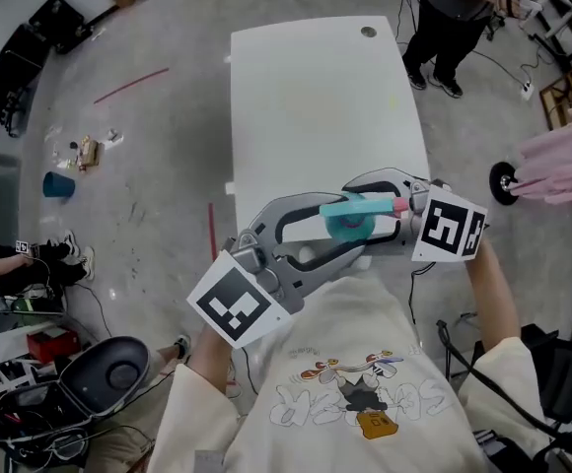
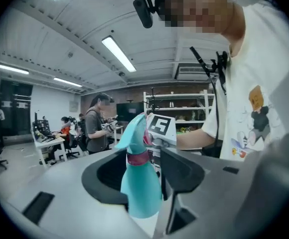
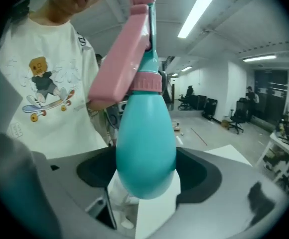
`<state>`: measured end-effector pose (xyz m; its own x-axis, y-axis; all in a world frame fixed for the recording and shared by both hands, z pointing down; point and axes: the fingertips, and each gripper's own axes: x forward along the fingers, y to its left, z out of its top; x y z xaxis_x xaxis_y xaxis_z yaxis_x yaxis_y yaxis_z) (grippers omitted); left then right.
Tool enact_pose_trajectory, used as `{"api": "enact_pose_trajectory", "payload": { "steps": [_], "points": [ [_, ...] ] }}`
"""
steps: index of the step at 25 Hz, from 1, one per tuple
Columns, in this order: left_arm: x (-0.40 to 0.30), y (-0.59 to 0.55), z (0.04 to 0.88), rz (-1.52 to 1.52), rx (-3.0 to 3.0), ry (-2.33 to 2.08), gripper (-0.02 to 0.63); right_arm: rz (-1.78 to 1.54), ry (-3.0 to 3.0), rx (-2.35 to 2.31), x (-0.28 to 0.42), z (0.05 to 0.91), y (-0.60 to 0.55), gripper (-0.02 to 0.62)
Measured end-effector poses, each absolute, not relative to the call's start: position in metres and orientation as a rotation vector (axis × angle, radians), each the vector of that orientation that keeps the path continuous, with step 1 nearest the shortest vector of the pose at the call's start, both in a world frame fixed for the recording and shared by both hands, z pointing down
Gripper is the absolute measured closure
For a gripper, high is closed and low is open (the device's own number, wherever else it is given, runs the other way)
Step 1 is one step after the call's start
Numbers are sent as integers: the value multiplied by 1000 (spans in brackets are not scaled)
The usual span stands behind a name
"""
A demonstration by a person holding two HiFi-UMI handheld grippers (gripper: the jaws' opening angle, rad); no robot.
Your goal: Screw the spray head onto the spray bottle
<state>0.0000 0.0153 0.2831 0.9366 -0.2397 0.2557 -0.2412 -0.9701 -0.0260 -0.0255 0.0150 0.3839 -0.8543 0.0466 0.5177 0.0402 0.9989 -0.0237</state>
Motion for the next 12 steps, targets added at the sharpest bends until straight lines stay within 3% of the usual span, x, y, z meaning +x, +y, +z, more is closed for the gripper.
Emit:
{"api": "enact_pose_trajectory", "payload": {
  "steps": [1, 6, 12],
  "points": [
    [-3, 9, 283, 376, 3052, -487, 400, 33, -2589, 9, -25, 386, 6, 221],
    [-24, -24, 288, 228, 2755, -1100, 399, 71, -2547, 388, -29, 389, -30, 221],
    [-37, -40, 301, 184, 2551, -1388, 400, 84, -2445, 768, -37, 393, -52, 221]
  ]
}}
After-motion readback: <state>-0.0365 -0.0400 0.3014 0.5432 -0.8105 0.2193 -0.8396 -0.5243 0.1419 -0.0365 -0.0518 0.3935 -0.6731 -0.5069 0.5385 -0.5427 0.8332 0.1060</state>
